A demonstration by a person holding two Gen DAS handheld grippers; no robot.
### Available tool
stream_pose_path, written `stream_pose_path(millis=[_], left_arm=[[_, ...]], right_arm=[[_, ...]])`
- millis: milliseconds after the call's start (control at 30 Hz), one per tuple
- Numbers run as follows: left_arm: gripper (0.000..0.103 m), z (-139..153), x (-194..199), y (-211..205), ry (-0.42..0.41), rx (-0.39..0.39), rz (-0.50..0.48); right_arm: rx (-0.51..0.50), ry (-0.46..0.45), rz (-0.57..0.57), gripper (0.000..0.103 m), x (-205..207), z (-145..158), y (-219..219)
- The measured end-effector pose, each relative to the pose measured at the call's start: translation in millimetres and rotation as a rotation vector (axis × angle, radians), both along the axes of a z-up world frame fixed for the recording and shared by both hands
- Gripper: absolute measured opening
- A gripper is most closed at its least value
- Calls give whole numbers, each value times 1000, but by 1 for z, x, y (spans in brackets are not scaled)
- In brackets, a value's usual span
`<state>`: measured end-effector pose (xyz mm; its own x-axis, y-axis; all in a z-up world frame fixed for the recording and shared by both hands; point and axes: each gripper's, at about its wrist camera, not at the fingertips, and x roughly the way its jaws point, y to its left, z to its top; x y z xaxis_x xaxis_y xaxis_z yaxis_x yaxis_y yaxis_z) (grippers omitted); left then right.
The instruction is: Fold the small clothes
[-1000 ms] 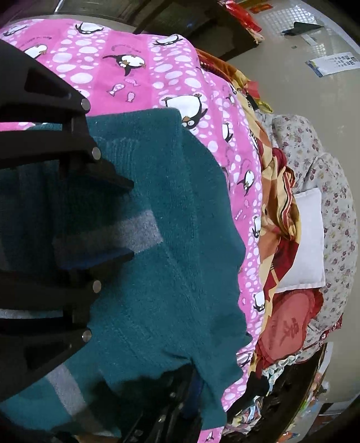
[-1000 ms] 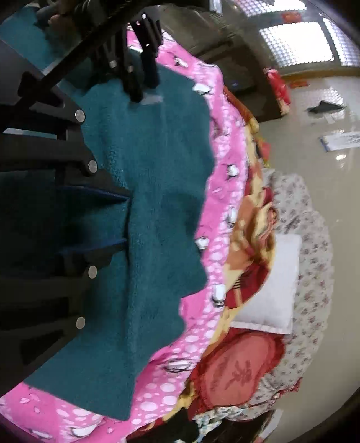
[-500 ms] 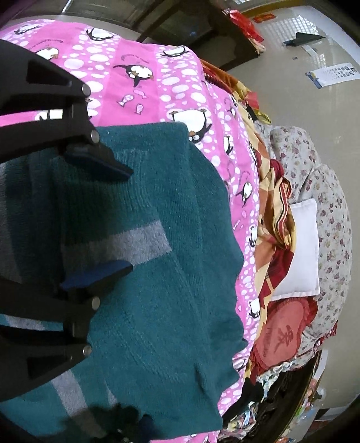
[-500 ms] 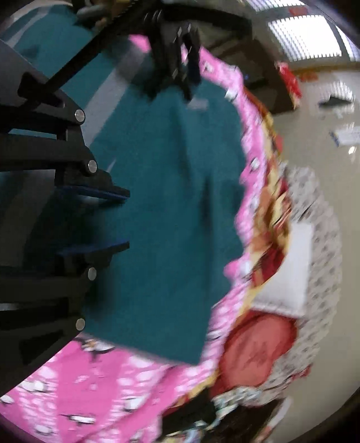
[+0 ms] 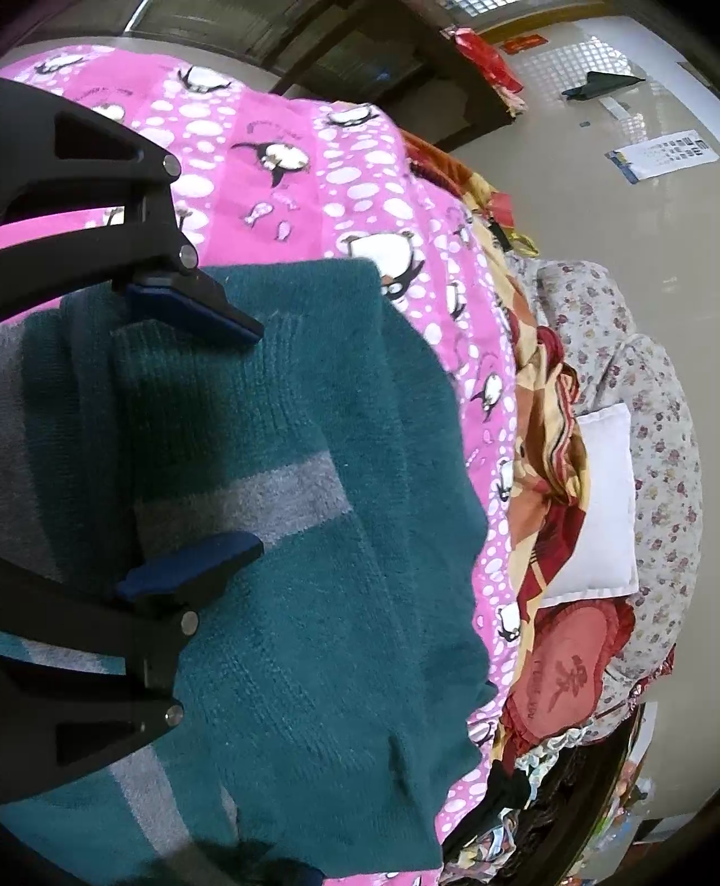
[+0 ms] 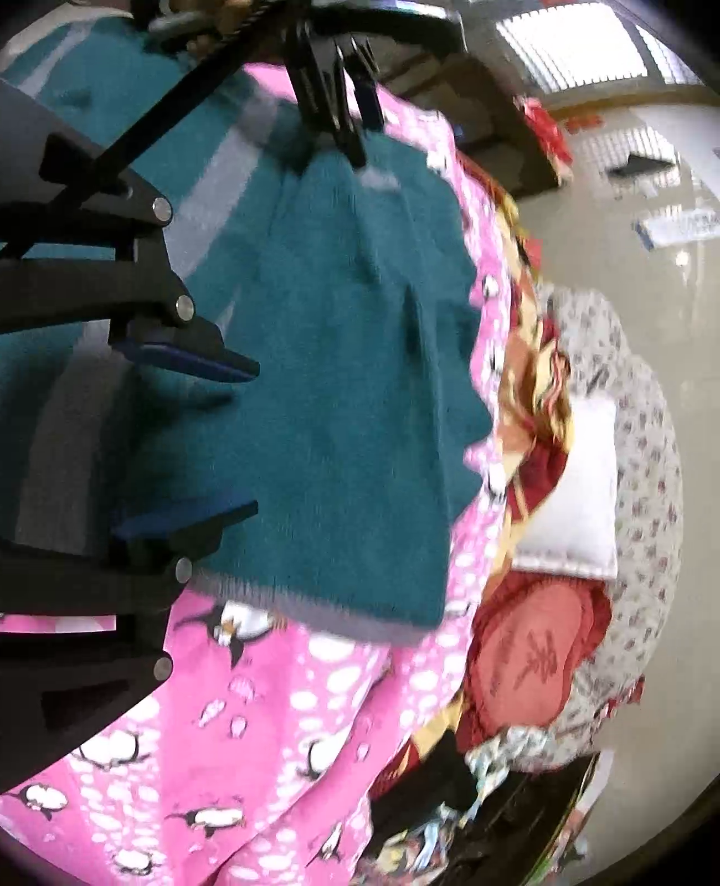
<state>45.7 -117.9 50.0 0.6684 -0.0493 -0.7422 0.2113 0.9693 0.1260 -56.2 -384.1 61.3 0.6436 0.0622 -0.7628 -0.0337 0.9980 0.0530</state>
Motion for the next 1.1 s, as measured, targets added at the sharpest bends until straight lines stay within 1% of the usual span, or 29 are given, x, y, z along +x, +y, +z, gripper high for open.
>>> stream_pose_path(millis=[100, 133, 233, 300, 333, 367, 467, 533, 633, 700, 767, 833, 967, 1033, 1100], left_arm=[[74, -4, 4, 2, 14, -25, 0], [74, -3, 5, 5, 25, -49, 1], [74, 2, 2, 13, 51, -87, -1], [74, 12, -8, 22, 60, -107, -6], [74, 18, -16, 27, 58, -122, -18], [74, 23, -23, 32, 56, -131, -25], [77, 37, -52, 50, 49, -175, -41], [78, 41, -72, 59, 58, -190, -59], [79, 46, -113, 73, 79, -194, -105], [79, 48, -133, 79, 90, -184, -126], [79, 46, -158, 88, 114, -191, -146], [79, 42, -178, 95, 137, -180, -155], [79, 25, -214, 114, 194, -169, -134], [79, 15, -224, 124, 225, -192, -115], [79, 5, -233, 131, 258, -236, -106]], right_arm=[[-7, 50, -34, 45, 8, -21, -10], [-6, 64, -36, 45, 9, -26, -11], [36, 50, -46, 45, 0, -17, -17], [89, 22, -41, 45, -16, 0, -23], [99, 13, -34, 45, -25, 7, -25], [105, 8, -23, 48, -35, 14, -26], [139, 0, 4, 62, -67, 31, -29], [173, 8, 23, 64, -93, 39, -31], [232, 46, 45, 64, -135, 40, -35], [262, 86, 69, 64, -168, 36, -35], [274, 120, 86, 64, -196, 28, -32], [292, 150, 100, 64, -217, 17, -31], [327, 199, 102, 64, -259, -5, -25], [365, 209, 101, 64, -269, -15, -23], [402, 213, 104, 64, -274, -22, -20]])
